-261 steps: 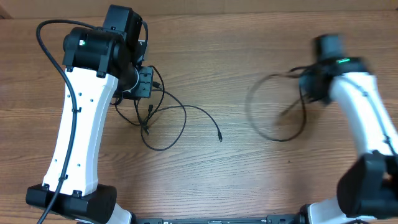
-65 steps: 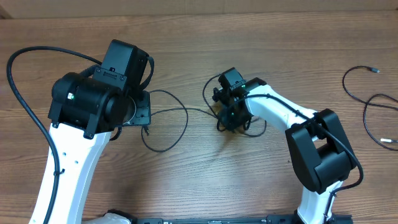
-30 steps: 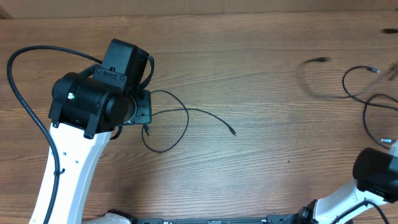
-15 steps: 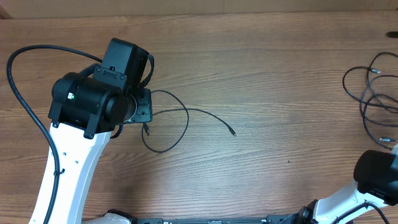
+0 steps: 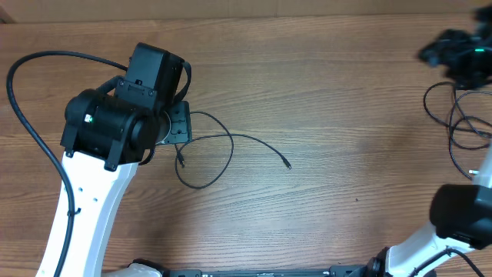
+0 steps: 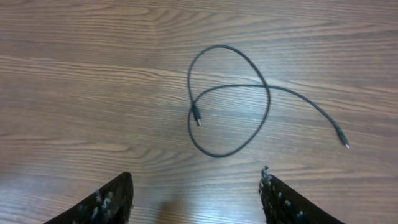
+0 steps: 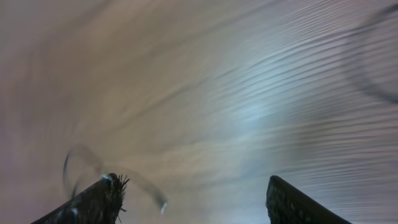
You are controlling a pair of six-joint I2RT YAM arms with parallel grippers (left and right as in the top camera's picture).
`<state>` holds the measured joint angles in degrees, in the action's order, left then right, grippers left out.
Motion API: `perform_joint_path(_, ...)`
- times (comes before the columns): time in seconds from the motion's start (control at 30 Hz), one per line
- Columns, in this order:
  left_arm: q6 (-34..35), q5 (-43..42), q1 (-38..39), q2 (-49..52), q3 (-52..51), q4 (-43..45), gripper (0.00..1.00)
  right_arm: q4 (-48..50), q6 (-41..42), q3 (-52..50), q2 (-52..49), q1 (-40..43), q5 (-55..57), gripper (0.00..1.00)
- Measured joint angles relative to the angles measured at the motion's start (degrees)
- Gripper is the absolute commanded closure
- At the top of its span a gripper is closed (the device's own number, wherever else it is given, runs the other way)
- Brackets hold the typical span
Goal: Untangle cables
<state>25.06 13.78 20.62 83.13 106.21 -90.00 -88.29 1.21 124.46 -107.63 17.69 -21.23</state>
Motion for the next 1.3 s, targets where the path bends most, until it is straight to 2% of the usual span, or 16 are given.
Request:
perform_joint_path(0.23,1.0,1.2,0.0,4.9,-0.2,-0.5,0.32,-4.3,-2.8,-0.2,0.0,-16.8,2.6,0.22)
perform_joint_path(0.4,-0.9,-1.5,0.0,10.5,-2.4,-0.1,0.3,-4.7,-1.9,-0.2,0.0,-22.4,6.8,0.22)
perform_joint_path(0.5,-3.1,-3.2,0.0,13.5,-4.5,0.9,0.29,-5.0,0.2,-0.2,0.0,-22.8,9.7,0.21)
perform_joint_path(0.53,-4.0,-4.0,0.0,14.3,-5.4,1.6,0.28,-5.6,1.3,-0.2,0.0,-22.7,11.0,0.16)
perform_joint_path(0.57,-4.6,-4.7,0.0,15.0,-6.2,2.0,0.28,-6.1,1.9,-0.2,0.0,-22.6,11.7,0.0)
perform_joint_path(0.8,-5.7,-7.7,0.0,17.3,-14.9,0.7,0.31,-8.7,4.2,-3.3,0.0,-21.1,14.0,0.0)
perform_joint_path(1.03,-3.7,-7.6,0.0,16.8,-23.8,-5.5,0.31,-8.8,5.7,-16.2,0.6,-18.5,13.9,0.0)
perform_joint_path(1.2,-2.4,-8.0,0.0,9.1,-32.7,3.4,0.24,-8.5,6.3,-24.3,3.1,-17.4,14.0,0.0)
perform_joint_path(1.3,-1.7,-8.5,0.0,-1.2,-38.3,11.0,0.1,-5.6,6.8,-27.7,7.0,-16.6,14.0,0.0)
